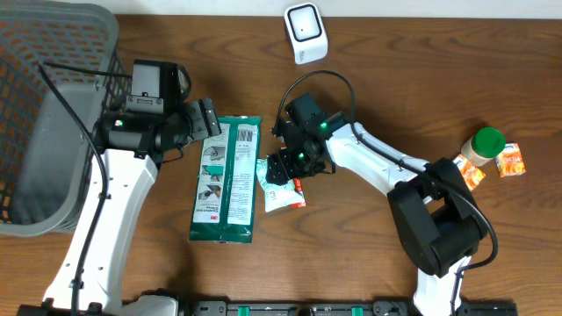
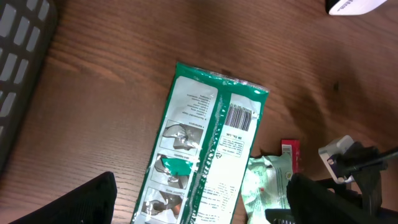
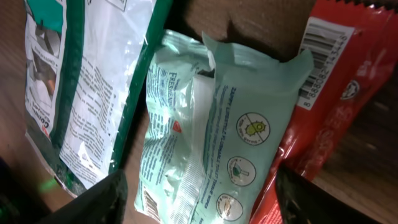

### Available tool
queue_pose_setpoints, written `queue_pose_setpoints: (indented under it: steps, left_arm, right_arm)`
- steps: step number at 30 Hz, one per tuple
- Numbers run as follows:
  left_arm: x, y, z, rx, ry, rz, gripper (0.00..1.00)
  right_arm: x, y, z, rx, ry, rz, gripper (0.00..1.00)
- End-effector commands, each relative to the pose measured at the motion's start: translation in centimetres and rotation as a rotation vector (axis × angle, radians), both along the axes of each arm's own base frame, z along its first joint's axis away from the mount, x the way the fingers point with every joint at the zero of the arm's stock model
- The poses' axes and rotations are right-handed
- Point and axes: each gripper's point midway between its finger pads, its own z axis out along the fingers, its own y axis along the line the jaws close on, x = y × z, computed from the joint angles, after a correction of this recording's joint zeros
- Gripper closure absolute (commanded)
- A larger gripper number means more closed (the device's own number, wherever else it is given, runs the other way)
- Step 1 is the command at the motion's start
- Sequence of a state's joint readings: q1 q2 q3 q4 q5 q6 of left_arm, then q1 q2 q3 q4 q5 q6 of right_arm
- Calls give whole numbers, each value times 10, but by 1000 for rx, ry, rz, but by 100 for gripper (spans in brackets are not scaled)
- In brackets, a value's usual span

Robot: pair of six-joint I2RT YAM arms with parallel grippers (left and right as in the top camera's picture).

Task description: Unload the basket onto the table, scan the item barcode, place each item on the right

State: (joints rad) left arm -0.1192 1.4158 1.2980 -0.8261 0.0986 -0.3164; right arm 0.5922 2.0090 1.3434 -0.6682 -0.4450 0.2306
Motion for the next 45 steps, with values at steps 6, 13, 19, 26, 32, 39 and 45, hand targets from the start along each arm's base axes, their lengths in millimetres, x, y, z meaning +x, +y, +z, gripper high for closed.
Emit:
queue_pose_setpoints:
  steps: [6,13,19,26,32,39,45]
  left_arm:
    - [1,2,0,10,0,-2,12]
    - [1,2,-1,9,0,-2,12]
    - [-14,-10,-13,-48,72,-42,69]
    - [-43,-38,-47,-157,192,-123,92]
    - [-65,-62,-81,-185,253,-202,92]
    - [-76,-94,-116,-210,248,-245,92]
    - [-78,-119,-140,-209,259,-300,92]
  right_arm:
    - [5,-1,0,10,1,-34,37]
    - [11,-8,-1,8,10,-71,45]
    - [10,-7,0,14,15,-69,45]
    - [10,-7,0,32,41,-80,45]
    - [9,-10,4,84,89,-93,45]
    - [6,-13,2,91,109,-98,53]
    - [6,-14,2,95,112,-100,53]
